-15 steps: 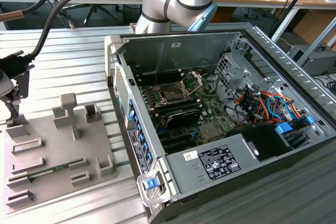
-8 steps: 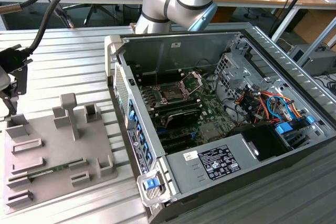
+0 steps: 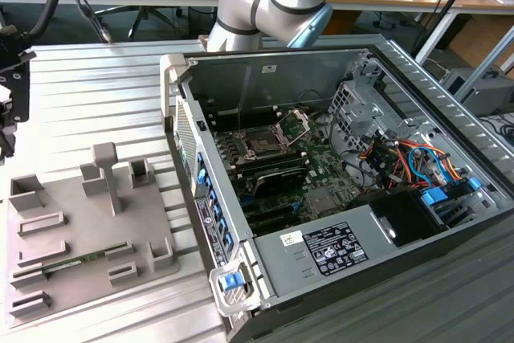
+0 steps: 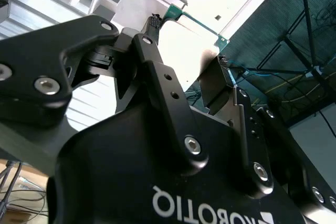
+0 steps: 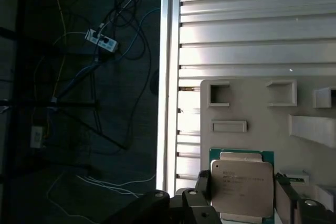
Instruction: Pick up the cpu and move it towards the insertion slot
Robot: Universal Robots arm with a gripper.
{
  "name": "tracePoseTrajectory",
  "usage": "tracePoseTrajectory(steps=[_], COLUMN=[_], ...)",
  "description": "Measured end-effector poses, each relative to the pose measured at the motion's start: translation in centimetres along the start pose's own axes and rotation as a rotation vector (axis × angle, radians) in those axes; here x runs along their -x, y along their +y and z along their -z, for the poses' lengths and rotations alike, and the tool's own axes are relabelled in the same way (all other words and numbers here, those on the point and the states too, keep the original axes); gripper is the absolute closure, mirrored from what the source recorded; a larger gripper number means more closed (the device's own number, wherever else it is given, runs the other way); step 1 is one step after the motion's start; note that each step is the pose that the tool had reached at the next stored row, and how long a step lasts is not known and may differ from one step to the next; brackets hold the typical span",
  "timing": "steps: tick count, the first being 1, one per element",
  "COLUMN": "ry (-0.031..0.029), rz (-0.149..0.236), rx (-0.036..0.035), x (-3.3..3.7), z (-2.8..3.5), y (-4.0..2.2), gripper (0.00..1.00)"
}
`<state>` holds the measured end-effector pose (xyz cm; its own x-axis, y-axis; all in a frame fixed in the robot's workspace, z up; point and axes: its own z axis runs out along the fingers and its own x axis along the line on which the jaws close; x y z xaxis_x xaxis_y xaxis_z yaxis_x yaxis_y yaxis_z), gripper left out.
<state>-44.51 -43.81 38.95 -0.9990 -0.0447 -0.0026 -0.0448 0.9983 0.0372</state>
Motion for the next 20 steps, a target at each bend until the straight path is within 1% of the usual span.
tracePoseTrajectory(steps=[2, 4, 20], ry=[-0.0001, 0.0, 0.0], rz=[0.0, 0.0, 0.0], rx=[0.0001, 0.0, 0.0], x=[0.0, 0.0, 0.01], z=[0.2, 0.58, 1.92], y=[0.01, 0.02, 0.07], gripper=[0.45, 0.45, 0.45])
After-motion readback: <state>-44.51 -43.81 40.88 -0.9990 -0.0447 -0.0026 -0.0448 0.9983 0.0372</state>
